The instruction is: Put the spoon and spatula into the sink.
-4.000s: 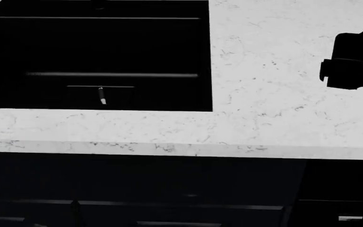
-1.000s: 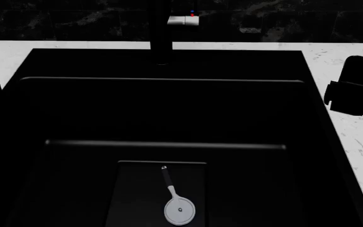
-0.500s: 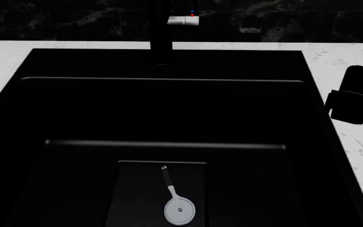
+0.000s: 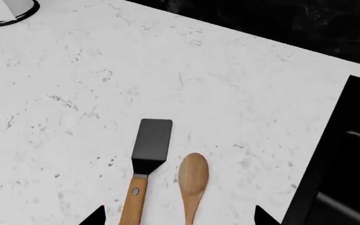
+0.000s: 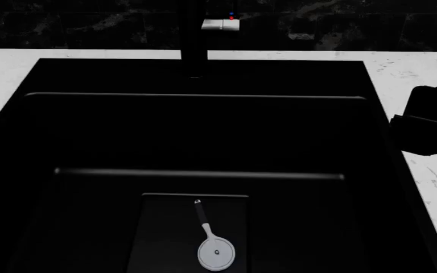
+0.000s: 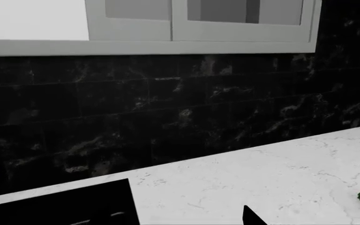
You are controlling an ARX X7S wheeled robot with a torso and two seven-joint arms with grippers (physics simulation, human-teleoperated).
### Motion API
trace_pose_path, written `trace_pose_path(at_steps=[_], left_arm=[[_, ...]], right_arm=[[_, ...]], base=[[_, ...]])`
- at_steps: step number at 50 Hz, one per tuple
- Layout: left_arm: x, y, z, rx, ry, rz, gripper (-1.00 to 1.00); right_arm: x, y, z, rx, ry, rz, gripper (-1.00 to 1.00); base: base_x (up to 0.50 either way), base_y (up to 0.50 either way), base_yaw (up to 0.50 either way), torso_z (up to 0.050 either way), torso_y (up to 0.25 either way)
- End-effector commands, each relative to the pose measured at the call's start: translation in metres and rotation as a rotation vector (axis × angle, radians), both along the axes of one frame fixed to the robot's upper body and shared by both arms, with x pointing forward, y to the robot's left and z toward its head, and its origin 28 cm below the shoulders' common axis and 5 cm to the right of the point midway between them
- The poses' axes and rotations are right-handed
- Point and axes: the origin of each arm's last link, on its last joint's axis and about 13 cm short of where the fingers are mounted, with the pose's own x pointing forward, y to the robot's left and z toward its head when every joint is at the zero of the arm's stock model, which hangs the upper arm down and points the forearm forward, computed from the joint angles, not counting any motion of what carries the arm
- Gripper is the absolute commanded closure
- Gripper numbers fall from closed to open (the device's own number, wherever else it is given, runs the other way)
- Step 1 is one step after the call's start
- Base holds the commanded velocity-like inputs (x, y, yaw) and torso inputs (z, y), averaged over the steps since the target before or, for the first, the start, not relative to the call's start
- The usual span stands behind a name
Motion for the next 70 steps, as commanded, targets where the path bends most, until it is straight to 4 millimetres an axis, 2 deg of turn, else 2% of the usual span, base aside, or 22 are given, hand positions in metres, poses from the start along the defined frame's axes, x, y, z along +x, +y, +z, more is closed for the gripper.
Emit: trace_pose_path(at_steps=[1, 8, 15, 34, 52, 70], left_arm=[[0.013, 0.025, 0.008, -0.087, 0.009, 0.072, -1.00], [0.025, 0.039, 0.014, -0.093, -0.002, 0.106, -1.00], [0.023, 0.047, 0.017, -0.068, 0.016, 0.142, -1.00], [0.017, 0.065, -0.009, -0.033, 0.171, 0.132, -1.00], [0.014, 0.066, -0.036, -0.058, 0.282, 0.026, -1.00], [0.000, 0.075, -0.050, -0.121, 0.307, 0.075, -1.00]], right_arm=[[0.002, 0.000, 0.000, -0.006, 0.004, 0.007, -1.00], [0.003, 0.001, 0.001, -0.006, 0.004, 0.015, -1.00], [0.003, 0.001, -0.002, -0.002, 0.006, 0.015, -1.00], [0.002, 0.002, -0.003, 0.003, 0.005, 0.008, -1.00], [0.001, 0.001, 0.001, -0.004, 0.005, 0.004, -1.00], [0.001, 0.001, -0.001, -0.003, 0.008, 0.006, -1.00]], base=[[0.00, 0.00, 0.00, 0.000, 0.000], [0.00, 0.00, 0.00, 0.000, 0.000], [0.00, 0.00, 0.00, 0.000, 0.000], [0.00, 0.00, 0.00, 0.000, 0.000], [0.00, 0.00, 0.00, 0.000, 0.000], [0.00, 0.00, 0.00, 0.000, 0.000]])
